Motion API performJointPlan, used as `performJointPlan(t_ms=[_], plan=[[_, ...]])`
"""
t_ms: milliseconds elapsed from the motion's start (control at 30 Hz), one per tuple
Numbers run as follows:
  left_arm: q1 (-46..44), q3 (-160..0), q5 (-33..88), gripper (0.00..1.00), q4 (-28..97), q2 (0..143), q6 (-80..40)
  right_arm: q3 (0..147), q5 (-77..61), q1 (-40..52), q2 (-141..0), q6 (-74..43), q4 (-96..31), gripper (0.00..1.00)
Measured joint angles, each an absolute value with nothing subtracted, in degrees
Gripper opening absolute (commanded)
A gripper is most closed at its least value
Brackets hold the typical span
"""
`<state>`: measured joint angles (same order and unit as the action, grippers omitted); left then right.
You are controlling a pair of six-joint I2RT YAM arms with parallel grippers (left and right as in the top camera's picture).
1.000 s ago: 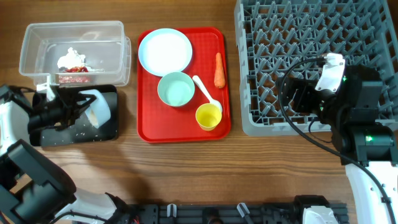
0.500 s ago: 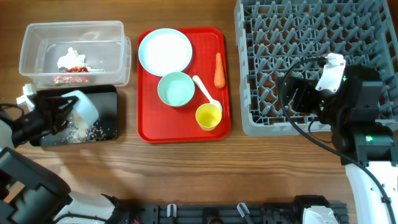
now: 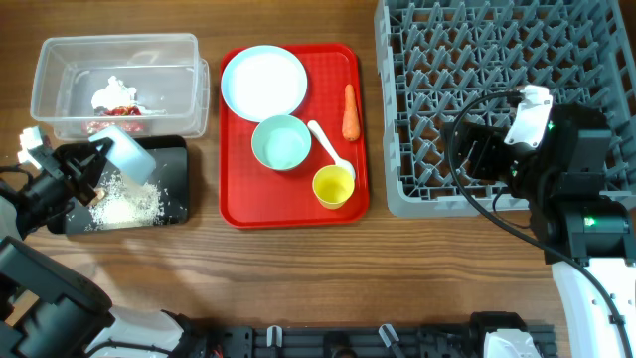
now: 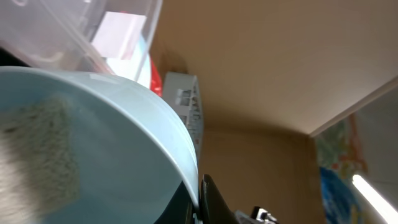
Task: Sort waste into correct bins and load items into the dishwasher rack
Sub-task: 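Tip the rice bowl over the black tray to pour out rice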
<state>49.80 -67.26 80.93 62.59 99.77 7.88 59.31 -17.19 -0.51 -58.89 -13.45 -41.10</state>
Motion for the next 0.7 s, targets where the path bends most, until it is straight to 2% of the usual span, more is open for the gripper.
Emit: performJointPlan(t_ms=[300,700], plan=[[51.09,-67.26,87.11,0.04,62.81,99.77,5.61,59.31,-17.19,-0.51,-58.89,-13.45,-41.12,1.0],[52.9,-67.26,88.42,0.04,63.22,99.77,3.97,59.31,-17.19,-0.51,-58.89,-13.45,-41.15,1.0]])
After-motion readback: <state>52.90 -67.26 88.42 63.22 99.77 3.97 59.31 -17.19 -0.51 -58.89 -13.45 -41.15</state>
